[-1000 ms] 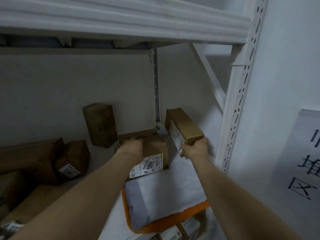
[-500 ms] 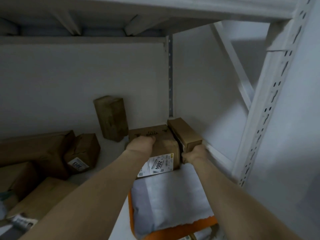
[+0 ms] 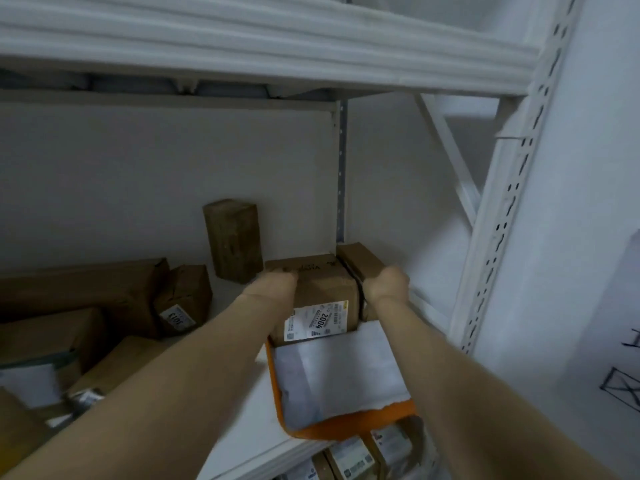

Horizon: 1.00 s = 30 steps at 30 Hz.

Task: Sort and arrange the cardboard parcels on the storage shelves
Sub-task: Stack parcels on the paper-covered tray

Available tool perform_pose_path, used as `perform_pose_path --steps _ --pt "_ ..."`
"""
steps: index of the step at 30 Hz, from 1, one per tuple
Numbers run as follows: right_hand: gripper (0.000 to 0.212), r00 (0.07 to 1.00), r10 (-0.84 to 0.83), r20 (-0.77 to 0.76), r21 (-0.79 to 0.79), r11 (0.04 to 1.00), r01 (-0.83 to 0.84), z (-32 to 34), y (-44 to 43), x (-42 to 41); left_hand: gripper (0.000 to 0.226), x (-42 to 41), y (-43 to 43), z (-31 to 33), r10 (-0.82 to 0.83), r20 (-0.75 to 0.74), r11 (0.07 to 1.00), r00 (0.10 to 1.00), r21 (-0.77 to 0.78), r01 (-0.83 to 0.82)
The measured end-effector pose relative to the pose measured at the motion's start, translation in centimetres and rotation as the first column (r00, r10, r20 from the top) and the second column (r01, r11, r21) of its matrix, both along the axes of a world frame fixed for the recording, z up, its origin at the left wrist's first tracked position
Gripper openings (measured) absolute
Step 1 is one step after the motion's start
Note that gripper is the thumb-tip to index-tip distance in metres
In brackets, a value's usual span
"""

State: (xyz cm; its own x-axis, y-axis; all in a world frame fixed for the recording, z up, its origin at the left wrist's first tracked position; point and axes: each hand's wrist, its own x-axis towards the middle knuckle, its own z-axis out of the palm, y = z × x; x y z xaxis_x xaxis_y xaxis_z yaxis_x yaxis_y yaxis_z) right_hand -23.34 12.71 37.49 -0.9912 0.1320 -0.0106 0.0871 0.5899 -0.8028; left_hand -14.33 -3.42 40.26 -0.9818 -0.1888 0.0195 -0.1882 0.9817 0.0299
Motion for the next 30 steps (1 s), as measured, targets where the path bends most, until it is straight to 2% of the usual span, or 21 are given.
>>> perform_pose_path --steps 3,7,13,15,18,20,22,24,26,28,30 --pt "0.047 0.996 0.059 -0.065 0.017 0.998 -0.058 1.6 -2.3 2.5 0.03 2.8 -1.4 0.7 0.059 0.028 0.998 0.998 0.019 -0.06" --pt "0.041 0.962 0.238 -0.136 0.064 0.971 -0.231 2.5 -6.0 6.1 0.036 7.2 -3.9 1.3 0.118 0.032 0.992 0.993 0.04 -0.119" --pt "0.036 0.868 0.495 -0.046 0.111 0.866 -0.488 1.4 -12.1 11.0 0.035 12.8 -7.9 2.2 0.251 0.048 0.964 0.967 0.077 -0.254" --pt "0.046 0.802 0.595 0.055 0.1 0.796 -0.597 1.2 -14.0 12.8 0.033 14.5 -9.2 2.7 0.282 0.059 0.955 0.957 0.073 -0.286" --pt "0.087 0.643 0.725 0.246 0.087 0.644 -0.76 1.0 -15.9 15.3 0.027 16.4 -11.0 3.2 0.326 0.071 0.941 0.943 0.066 -0.331" --pt "0.105 0.565 0.75 0.345 0.192 0.533 -0.824 0.7 -16.6 16.4 0.025 17.3 -11.8 3.3 0.348 0.063 0.933 0.935 0.072 -0.352" --pt "0.105 0.506 0.76 0.408 0.293 0.416 -0.861 0.2 -17.0 17.1 0.023 18.2 -12.3 3.2 0.362 0.07 0.927 0.93 0.076 -0.367" --pt "0.11 0.485 0.759 0.434 0.357 0.349 -0.866 -0.7 -17.4 17.4 0.019 18.7 -12.8 3.0 0.369 0.077 0.923 0.926 0.09 -0.375" --pt "0.125 0.523 0.722 0.453 0.465 0.309 -0.83 -1.5 -17.8 17.7 0.016 19.2 -13.2 2.8 0.372 0.075 0.92 0.925 0.105 -0.378" --pt "0.127 0.559 0.701 0.443 0.512 0.314 -0.799 -2.0 -18.0 17.6 0.014 19.5 -13.7 2.7 0.382 0.075 0.914 0.921 0.12 -0.388" --pt "0.12 0.559 0.71 0.428 0.474 0.35 -0.808 -2.1 -17.9 17.4 0.015 19.5 -14.0 2.7 0.393 0.07 0.906 0.917 0.141 -0.399"
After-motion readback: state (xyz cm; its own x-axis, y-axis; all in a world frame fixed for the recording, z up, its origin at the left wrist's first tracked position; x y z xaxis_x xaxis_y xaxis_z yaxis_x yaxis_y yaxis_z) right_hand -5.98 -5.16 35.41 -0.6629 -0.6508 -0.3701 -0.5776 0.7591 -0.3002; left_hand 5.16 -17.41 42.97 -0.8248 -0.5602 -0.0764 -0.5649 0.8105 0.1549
